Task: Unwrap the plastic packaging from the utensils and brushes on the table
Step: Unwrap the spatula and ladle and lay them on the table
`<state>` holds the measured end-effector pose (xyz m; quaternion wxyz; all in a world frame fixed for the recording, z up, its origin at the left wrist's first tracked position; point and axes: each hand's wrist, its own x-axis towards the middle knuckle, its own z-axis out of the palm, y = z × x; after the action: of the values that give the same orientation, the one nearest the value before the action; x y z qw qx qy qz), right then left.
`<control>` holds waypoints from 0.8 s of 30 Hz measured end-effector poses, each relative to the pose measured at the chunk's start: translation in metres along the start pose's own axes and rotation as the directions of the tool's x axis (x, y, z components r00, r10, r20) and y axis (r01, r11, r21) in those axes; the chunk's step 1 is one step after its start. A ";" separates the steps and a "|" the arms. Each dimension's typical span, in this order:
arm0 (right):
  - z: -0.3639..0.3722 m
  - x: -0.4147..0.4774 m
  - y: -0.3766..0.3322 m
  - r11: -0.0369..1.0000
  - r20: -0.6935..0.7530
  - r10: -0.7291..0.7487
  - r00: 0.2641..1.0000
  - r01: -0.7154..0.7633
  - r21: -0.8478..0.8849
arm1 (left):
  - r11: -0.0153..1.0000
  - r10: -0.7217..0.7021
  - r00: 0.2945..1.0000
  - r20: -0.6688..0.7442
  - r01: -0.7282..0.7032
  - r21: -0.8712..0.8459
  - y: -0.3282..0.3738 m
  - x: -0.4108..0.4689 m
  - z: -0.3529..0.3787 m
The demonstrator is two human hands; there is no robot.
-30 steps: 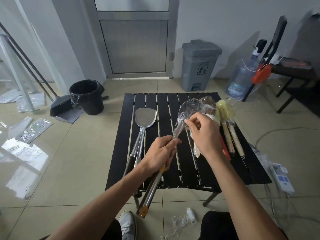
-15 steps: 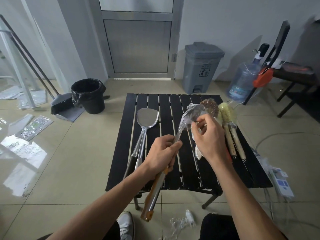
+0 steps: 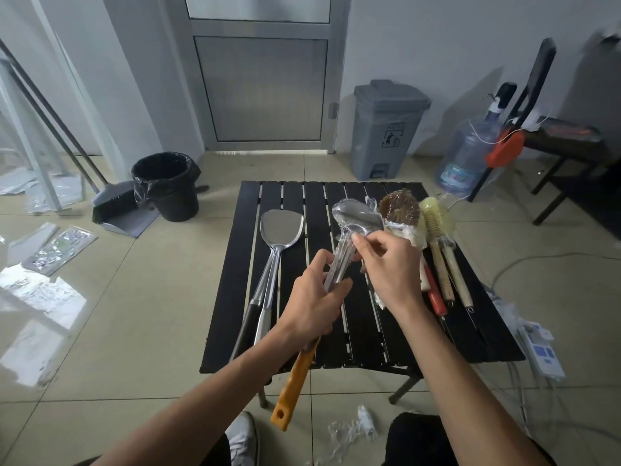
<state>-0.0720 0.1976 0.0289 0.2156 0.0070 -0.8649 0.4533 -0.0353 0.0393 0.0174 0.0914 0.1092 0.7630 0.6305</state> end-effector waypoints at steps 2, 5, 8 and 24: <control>0.001 -0.001 0.000 0.999 0.002 -0.030 1.000 0.030 -0.042 | 0.999 0.005 1.000 -0.016 -0.005 0.031 0.000 -0.001 0.002; -0.003 0.000 0.002 0.996 0.005 -0.072 0.997 0.073 -0.044 | 1.000 0.013 1.000 -0.022 -0.013 0.019 0.001 -0.002 0.002; -0.011 0.003 0.004 0.994 0.012 -0.107 0.994 0.107 -0.026 | 1.000 0.005 1.000 -0.020 -0.005 -0.019 0.002 -0.001 -0.002; -0.035 0.013 0.009 0.918 -0.032 0.203 0.979 -0.179 0.353 | 0.989 0.124 0.992 -0.005 -0.123 0.083 -0.001 -0.003 -0.004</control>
<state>-0.0730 0.2328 0.0444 0.1950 -0.0549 -0.7598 0.6178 -0.0336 0.0343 0.0173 0.0439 0.1567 0.7806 0.6034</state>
